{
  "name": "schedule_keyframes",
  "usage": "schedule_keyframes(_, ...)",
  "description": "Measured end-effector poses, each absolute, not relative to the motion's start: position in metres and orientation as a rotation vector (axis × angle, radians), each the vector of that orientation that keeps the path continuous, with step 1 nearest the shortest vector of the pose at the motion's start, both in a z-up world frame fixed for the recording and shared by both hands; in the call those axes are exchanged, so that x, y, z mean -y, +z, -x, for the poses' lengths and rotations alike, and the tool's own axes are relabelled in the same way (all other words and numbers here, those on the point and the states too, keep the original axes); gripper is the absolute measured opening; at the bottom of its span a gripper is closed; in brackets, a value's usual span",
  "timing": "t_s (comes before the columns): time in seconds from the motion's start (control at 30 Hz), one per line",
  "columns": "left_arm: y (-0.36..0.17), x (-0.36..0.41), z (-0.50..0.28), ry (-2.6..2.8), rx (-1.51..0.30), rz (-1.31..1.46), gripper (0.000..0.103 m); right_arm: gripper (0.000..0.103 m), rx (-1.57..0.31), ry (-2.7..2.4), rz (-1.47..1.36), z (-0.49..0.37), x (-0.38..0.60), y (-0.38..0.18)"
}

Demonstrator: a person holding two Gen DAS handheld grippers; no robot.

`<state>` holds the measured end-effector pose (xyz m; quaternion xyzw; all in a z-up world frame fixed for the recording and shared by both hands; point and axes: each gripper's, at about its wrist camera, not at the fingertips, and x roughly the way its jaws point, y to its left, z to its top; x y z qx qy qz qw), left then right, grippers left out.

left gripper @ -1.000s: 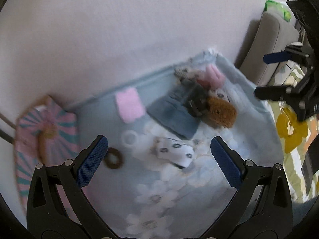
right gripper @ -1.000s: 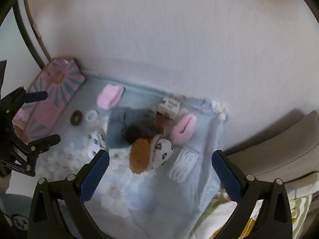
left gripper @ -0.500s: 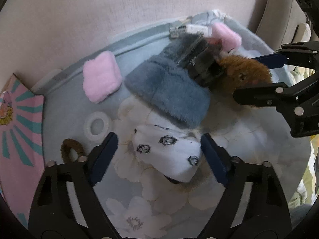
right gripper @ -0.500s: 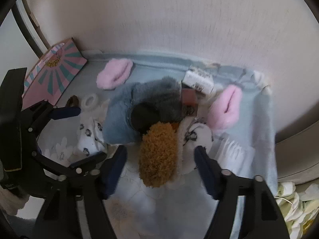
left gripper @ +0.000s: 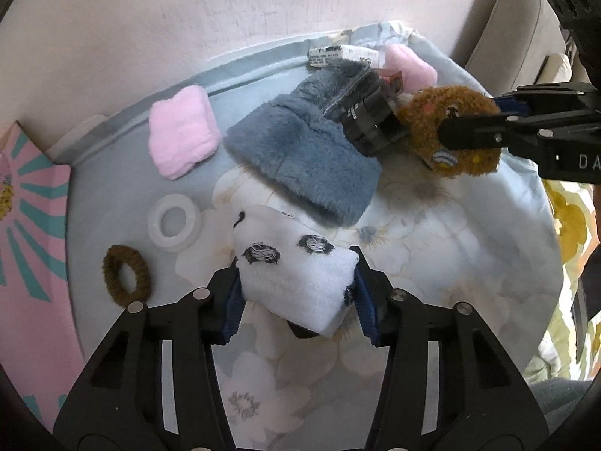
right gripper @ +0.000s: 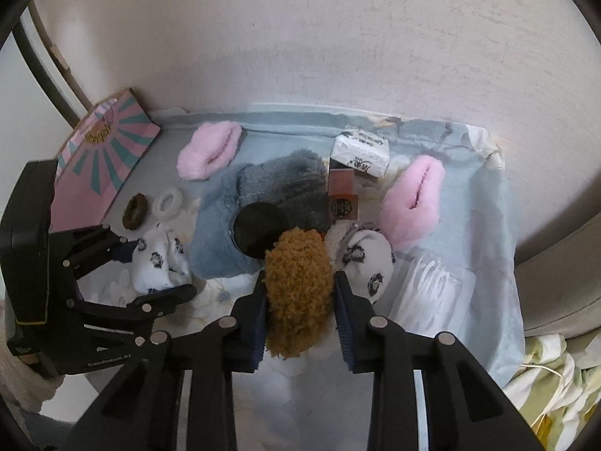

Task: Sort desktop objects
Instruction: 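Grasp the white panda sock with the left gripper while the right grasps the brown plush bear, then carry the panda sock and brown bear over the cardboard box with both grippers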

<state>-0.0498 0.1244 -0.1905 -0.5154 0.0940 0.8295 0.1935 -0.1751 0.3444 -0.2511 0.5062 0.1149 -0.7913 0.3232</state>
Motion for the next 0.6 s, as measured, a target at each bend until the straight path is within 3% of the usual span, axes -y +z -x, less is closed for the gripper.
schedule_keyframes(0.6, -0.112, -0.085, 0.037, 2.394, -0.202, 1.450, 0.046, 0.027, -0.274, -2.089, -1.289, 0.159, -0.355, -0.195)
